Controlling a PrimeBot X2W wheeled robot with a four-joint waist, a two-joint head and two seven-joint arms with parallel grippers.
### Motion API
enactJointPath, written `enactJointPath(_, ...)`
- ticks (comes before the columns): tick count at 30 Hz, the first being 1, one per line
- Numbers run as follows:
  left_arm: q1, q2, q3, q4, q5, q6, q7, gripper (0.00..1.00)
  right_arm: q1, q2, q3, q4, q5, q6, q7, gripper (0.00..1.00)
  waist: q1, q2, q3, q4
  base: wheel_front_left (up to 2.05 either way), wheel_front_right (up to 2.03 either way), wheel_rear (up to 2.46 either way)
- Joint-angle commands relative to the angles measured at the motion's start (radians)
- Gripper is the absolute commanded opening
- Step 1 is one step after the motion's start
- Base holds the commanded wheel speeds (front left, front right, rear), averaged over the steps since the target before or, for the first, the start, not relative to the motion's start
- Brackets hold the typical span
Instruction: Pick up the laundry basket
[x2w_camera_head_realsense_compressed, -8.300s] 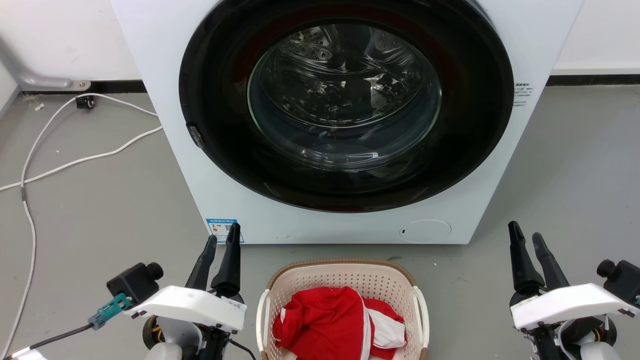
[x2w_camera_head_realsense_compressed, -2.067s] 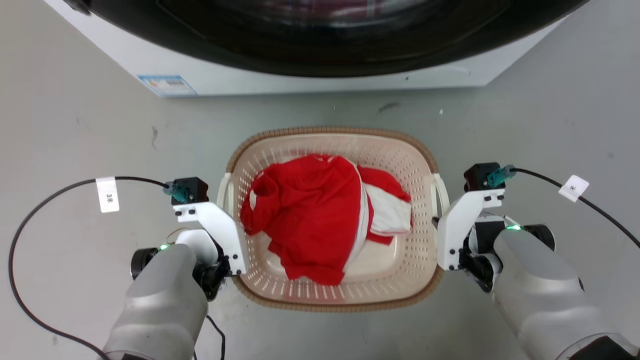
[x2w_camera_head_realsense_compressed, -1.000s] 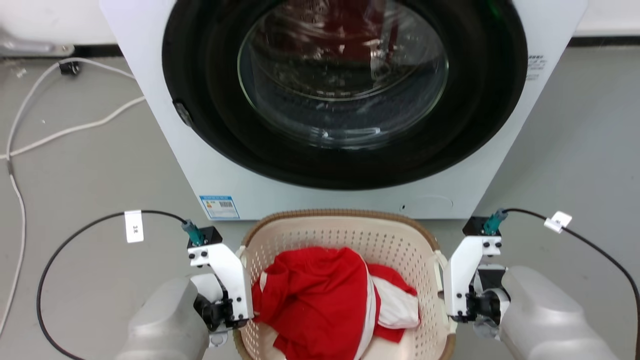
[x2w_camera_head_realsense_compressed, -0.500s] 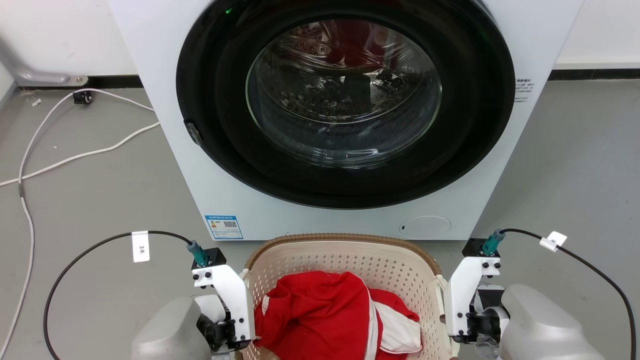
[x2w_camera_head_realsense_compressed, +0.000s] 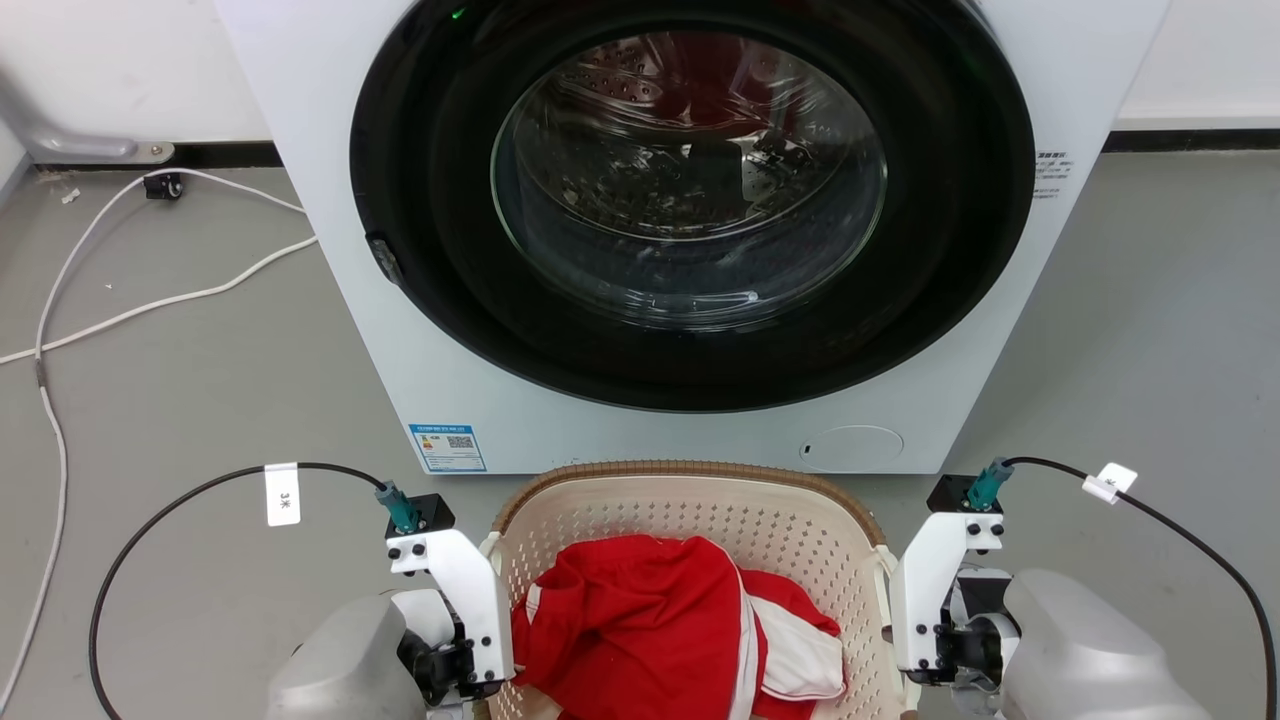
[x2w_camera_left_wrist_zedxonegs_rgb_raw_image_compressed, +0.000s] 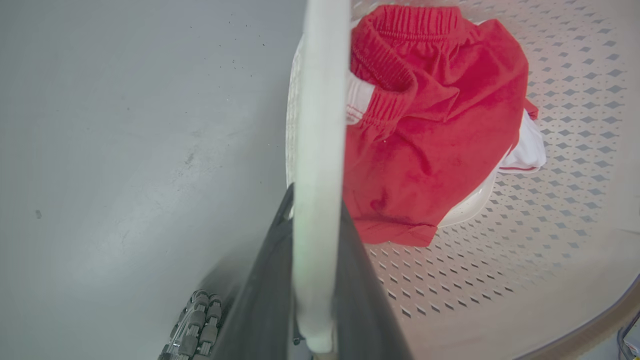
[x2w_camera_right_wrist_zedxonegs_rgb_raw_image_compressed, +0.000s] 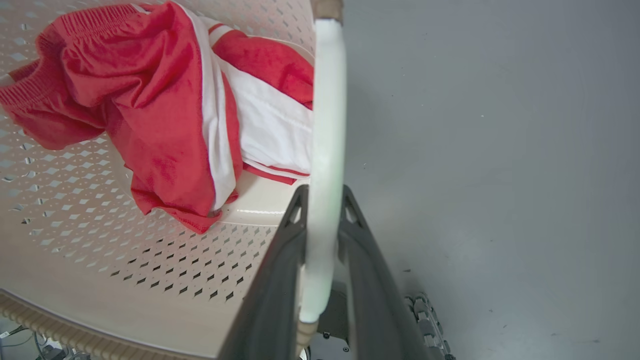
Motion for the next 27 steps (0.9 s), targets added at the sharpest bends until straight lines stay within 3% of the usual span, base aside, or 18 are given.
enactJointPath(1, -0.016, -0.032, -0.003, -0.015, -0.012, -0.013, -0.009, 0.00, -0.010, 0.031, 0.006, -0.008, 0.008, 0.014, -0.002, 0.00, 0.0000, 0.0000, 0.002, 0.001, 0.00, 0.00, 0.00)
enactJointPath(27, -0.031, -0.030, -0.038, -0.005, -0.051, -0.013, -0.020, 0.00, -0.019, 0.035, 0.027, -0.002, 0.027, 0.014, -0.010, 0.00, 0.0000, 0.0000, 0.016, 0.003, 0.00, 0.00, 0.00)
